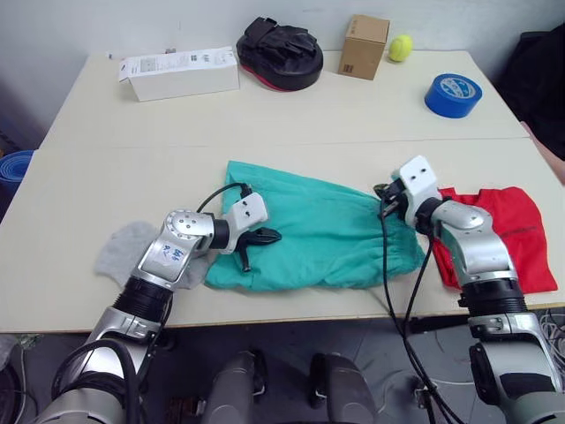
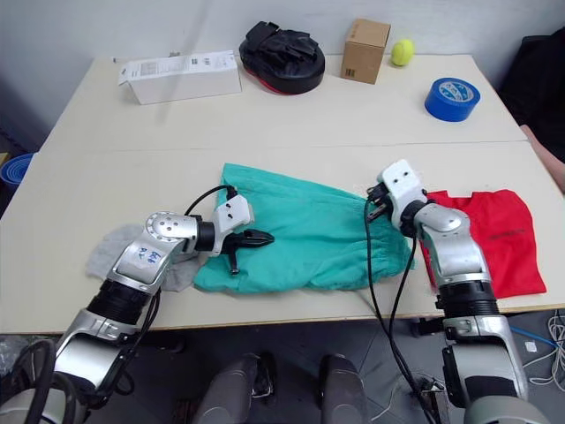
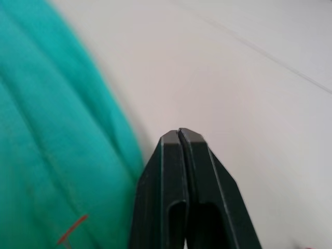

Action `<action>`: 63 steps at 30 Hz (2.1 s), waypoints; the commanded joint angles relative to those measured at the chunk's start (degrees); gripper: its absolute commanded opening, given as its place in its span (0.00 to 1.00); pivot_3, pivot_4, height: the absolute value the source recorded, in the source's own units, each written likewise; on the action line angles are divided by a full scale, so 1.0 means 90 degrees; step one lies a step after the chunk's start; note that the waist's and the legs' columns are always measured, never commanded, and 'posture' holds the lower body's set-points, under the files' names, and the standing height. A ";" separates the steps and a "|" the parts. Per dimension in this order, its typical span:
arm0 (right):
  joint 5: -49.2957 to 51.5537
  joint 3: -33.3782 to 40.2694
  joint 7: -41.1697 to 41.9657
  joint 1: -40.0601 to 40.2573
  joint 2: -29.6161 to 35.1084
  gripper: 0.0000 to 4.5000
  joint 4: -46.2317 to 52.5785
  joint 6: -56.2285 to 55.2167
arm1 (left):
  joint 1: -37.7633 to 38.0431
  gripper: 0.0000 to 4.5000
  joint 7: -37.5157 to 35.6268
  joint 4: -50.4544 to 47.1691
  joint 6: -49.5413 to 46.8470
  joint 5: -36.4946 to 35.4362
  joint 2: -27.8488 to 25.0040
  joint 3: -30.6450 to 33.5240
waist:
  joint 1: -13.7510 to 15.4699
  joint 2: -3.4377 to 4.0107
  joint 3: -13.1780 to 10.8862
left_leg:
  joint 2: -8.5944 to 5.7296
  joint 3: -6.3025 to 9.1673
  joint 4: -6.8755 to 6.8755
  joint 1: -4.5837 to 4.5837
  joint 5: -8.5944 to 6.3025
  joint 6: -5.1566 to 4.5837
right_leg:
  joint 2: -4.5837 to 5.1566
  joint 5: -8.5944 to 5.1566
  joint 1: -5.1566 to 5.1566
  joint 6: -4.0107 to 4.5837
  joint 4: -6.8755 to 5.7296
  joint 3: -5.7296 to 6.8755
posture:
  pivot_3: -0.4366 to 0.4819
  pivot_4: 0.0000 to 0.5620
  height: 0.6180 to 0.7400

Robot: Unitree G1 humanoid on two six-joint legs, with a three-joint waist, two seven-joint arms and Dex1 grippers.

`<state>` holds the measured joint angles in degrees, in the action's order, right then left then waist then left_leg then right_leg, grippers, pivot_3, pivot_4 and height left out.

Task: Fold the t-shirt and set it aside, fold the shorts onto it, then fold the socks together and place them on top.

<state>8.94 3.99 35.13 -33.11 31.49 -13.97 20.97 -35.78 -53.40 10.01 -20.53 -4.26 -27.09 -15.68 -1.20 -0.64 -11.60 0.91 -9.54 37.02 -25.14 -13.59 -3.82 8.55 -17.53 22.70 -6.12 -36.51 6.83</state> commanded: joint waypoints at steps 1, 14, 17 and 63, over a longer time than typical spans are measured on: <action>0.0848 0.0855 0.0360 0.0663 0.0448 0.01 0.1610 0.0674 | -0.0049 0.00 0.0035 0.0057 0.0063 -0.0088 0.0079 0.0169 | 0.0023 0.0001 -0.0001 | 0.0000 0.0003 0.0000 -0.0001 0.0000 -0.0002 | 0.0000 0.0000 0.0000 -0.0001 0.0000 0.0002 | 0.48 0.27 1.00; 0.4882 0.3889 -0.1266 0.4267 -0.0044 0.01 0.6681 0.5275 | -0.0346 0.00 -0.0563 0.0743 0.0858 0.0106 0.0251 -0.0129 | 0.0143 0.0003 0.0000 | 0.0006 0.0009 -0.0012 -0.0006 -0.0013 -0.0019 | 0.0000 -0.0003 -0.0025 0.0005 0.0071 0.0001 | 0.48 0.27 1.00; 0.5688 0.4016 -0.1906 0.4984 -0.0471 0.13 0.7106 0.5548 | -0.0435 0.00 -0.0524 0.0988 0.1072 0.0217 0.0379 -0.0201 | 0.0177 0.0004 0.0001 | 0.0002 0.0005 -0.0035 -0.0005 -0.0012 -0.0018 | 0.0001 -0.0003 -0.0021 0.0005 0.0086 -0.0003 | 0.48 0.27 1.00; 0.7596 0.1430 -0.4998 0.3003 -0.0646 0.01 0.3380 0.2389 | -0.0537 0.00 -0.0211 0.0995 0.0889 0.0455 0.0611 -0.0056 | -0.0016 -0.0042 0.0044 | 0.0000 -0.0015 -0.0100 0.0003 0.0021 -0.0021 | -0.0002 0.0023 -0.0006 0.0012 0.0121 -0.0018 | 0.48 0.27 1.00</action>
<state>79.64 16.30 -13.06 -5.16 24.08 15.00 42.65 -40.14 -55.76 19.05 -12.46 -0.28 -21.49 -16.68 -1.35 -1.01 -11.20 0.91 -9.67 36.11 -25.12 -13.40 -4.01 8.53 -17.32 22.67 -6.02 -35.42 6.67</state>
